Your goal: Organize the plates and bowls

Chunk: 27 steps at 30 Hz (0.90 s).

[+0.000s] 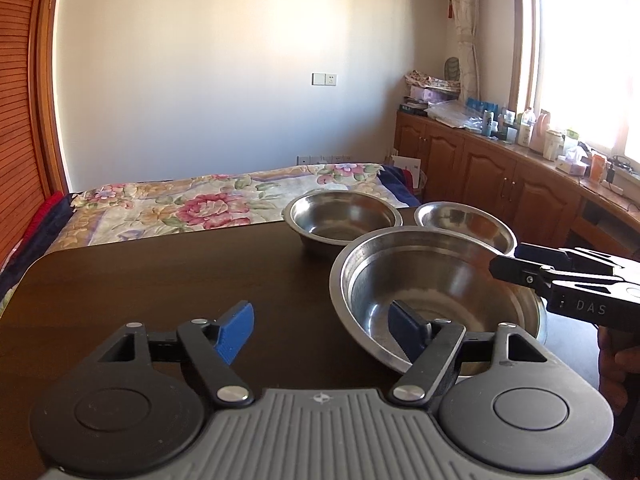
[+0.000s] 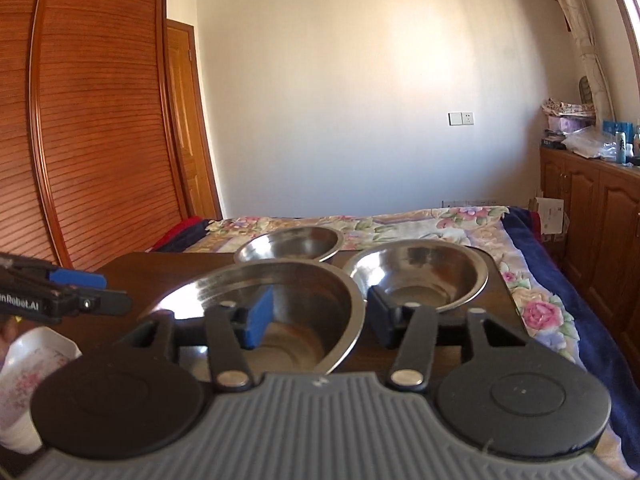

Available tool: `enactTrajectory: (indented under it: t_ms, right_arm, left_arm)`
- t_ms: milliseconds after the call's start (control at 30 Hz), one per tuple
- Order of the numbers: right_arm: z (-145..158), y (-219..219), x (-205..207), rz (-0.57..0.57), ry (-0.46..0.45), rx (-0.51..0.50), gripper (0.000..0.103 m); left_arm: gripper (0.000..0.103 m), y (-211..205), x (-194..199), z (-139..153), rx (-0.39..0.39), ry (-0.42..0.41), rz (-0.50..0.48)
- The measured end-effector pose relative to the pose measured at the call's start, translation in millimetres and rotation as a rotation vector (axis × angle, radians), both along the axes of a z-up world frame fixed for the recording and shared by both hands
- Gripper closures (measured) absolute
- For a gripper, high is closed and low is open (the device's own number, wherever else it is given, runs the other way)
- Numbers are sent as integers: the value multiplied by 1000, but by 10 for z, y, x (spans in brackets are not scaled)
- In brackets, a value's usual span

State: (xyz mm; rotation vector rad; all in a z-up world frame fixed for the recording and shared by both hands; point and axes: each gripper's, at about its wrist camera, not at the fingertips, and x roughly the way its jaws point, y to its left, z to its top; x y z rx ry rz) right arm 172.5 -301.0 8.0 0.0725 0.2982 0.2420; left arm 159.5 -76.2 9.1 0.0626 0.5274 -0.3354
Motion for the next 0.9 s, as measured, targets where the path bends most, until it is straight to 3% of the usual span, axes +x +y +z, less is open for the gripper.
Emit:
enactTrajectory:
  t_ms: [433,667,900]
  right_arm:
    - [-60,-90,97,18,45,33,48]
    - [-79,-131,141,-1,75,45,48]
    - [-76,-129,142,0,77,38,48]
  left_arm:
    - [26,-119,155,-66,15,31,-15]
    - [47,-211,196,-72,15,47,-42]
    - [57,-248,227,-105,9,69,-54]
